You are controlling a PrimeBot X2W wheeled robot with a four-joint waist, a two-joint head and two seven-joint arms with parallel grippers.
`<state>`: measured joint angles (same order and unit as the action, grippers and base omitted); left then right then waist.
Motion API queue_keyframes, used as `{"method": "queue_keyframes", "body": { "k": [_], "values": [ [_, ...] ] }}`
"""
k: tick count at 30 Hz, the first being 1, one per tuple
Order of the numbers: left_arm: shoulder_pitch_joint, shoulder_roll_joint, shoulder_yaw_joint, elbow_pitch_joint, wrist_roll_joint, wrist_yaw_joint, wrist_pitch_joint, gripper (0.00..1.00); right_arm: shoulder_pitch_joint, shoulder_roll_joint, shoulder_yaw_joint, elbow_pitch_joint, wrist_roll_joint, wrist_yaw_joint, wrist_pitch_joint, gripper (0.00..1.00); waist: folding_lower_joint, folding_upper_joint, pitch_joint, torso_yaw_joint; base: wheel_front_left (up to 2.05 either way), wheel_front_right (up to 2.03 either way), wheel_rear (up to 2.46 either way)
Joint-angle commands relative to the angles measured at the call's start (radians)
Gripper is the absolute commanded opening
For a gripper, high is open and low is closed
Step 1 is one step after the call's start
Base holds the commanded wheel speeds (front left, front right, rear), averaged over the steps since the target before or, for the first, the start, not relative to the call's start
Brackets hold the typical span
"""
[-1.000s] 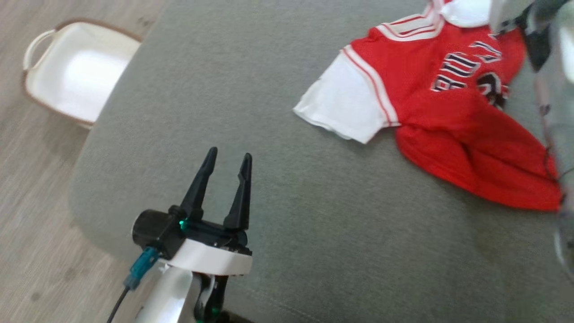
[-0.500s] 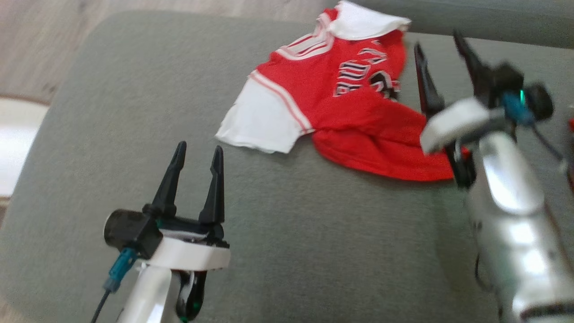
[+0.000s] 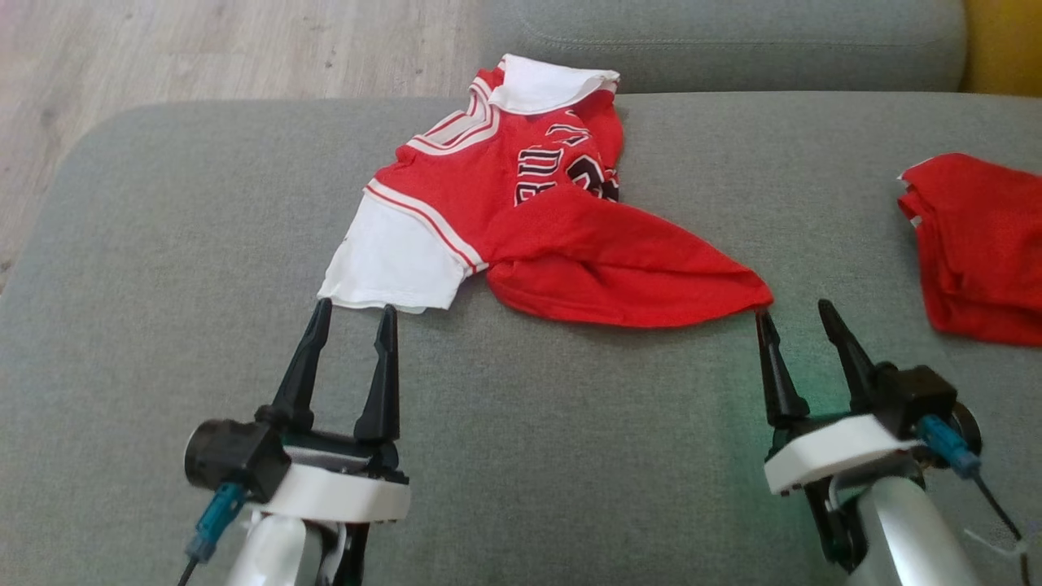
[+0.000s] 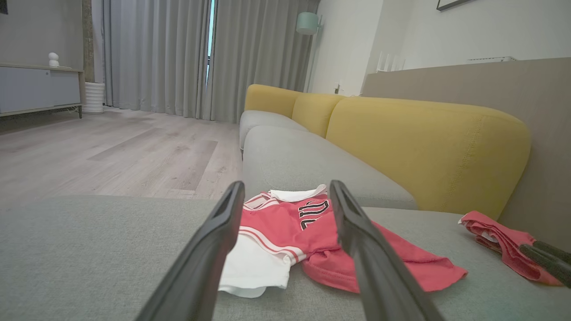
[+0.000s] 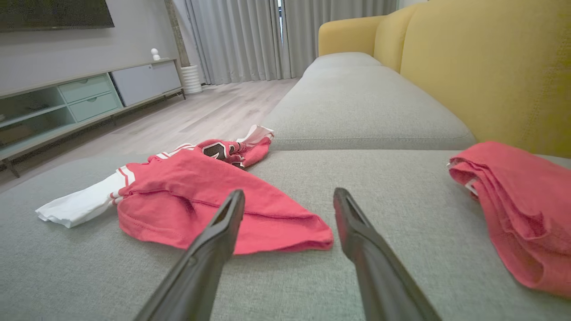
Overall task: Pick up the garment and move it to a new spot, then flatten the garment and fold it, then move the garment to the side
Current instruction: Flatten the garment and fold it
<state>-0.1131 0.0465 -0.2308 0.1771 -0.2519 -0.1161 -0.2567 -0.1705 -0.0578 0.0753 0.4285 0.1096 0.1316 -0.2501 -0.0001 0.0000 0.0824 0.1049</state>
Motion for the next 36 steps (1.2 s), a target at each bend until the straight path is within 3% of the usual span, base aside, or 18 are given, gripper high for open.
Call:
{"method": "queue_keyframes", "body": {
  "k": [1,8,18,26,33,34,35,36],
  "values": [
    [-0.011,0.004,0.034,-0.031,0.008,-0.005,-0.005,1.00,-0.019,0.007,0.023,-0.048,0.006,-0.001,-0.001,1.00,0.0001,0.0000,-0.003,-0.004,0.00,0.00,0.00],
    [-0.014,0.004,0.020,-0.029,0.008,-0.008,-0.005,1.00,-0.033,0.007,-0.047,-0.054,-0.016,-0.001,0.066,1.00,0.0001,0.0000,0.012,0.012,0.00,0.00,0.00],
    [-0.043,0.004,0.002,-0.021,-0.001,-0.011,-0.005,1.00,-0.175,0.008,-0.191,0.134,-0.012,-0.001,0.186,1.00,0.0001,0.0000,0.082,0.073,0.00,0.00,0.00],
    [-0.079,0.004,-0.007,-0.011,0.000,-0.013,-0.005,1.00,-0.307,0.008,-0.189,0.386,-0.031,-0.001,0.203,1.00,0.0001,0.0000,0.126,0.113,0.00,0.00,0.00],
    [-0.088,0.004,0.008,-0.008,0.004,-0.014,-0.005,1.00,-0.362,0.008,-0.124,0.516,-0.063,-0.001,0.221,1.00,0.0001,0.0000,0.128,0.107,0.00,0.00,0.00],
    [-0.089,0.004,0.010,-0.008,0.005,-0.014,-0.005,1.00,-0.371,0.008,-0.121,0.527,-0.061,-0.001,0.223,0.37,0.0001,0.0000,0.125,0.105,0.00,0.00,0.00],
    [-0.089,0.004,0.012,-0.007,0.006,-0.014,-0.005,1.00,-0.379,0.008,-0.119,0.534,-0.061,-0.001,0.219,0.00,0.0001,0.0000,0.122,0.103,0.00,0.00,0.00],
    [-0.089,0.004,0.013,-0.007,0.005,-0.014,-0.005,1.00,-0.386,0.008,-0.119,0.540,-0.065,-0.001,0.213,0.00,0.0001,0.0000,0.119,0.101,0.00,0.00,0.00]
  ]
}}
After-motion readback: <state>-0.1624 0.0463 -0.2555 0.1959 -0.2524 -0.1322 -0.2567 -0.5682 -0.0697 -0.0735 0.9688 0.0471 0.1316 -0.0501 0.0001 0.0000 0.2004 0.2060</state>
